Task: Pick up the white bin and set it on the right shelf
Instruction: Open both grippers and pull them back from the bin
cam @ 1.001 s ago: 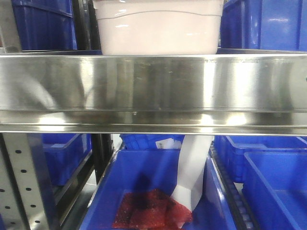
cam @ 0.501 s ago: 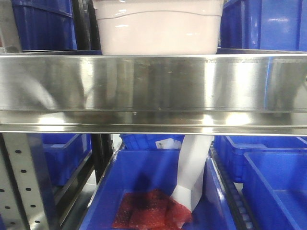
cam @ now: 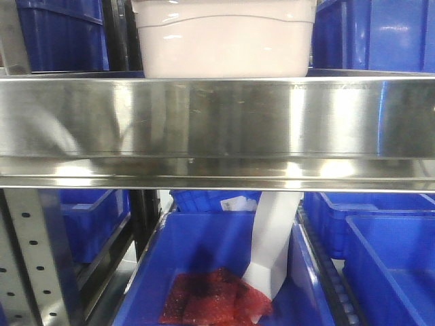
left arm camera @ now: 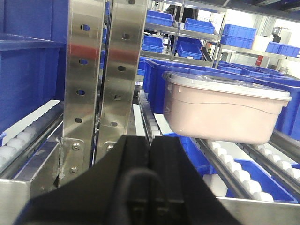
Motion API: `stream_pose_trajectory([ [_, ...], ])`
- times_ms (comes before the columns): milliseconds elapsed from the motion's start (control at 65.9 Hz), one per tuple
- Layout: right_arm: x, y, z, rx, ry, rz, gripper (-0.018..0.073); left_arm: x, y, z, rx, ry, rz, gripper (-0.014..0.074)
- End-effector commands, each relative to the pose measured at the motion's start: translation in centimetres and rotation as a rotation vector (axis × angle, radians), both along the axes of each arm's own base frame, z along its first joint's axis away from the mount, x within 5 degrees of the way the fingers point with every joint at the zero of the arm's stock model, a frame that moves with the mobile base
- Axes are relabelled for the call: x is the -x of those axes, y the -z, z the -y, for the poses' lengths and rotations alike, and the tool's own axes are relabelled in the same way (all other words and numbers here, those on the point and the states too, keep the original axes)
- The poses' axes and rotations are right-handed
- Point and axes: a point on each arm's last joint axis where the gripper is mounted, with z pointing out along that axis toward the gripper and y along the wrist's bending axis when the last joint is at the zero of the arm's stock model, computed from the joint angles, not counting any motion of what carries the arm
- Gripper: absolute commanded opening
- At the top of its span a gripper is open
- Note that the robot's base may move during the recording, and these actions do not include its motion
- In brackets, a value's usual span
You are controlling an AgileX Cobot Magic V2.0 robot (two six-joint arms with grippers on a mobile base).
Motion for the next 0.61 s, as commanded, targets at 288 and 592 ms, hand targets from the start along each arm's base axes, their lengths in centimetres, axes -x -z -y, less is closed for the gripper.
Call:
stream_pose_trajectory([
  [288,0.22,-0.57,0.1,0.012,0.021,0.07,0.0056,0.18,-1.53,-0.2,0.032,-0.016,0.085,-0.0116],
  [592,0.19,-0.33,0.11,0.02,0.023,0.046,0.0056,0.18,-1.53,-0.2,0.032,-0.016,0.085,-0.0116],
])
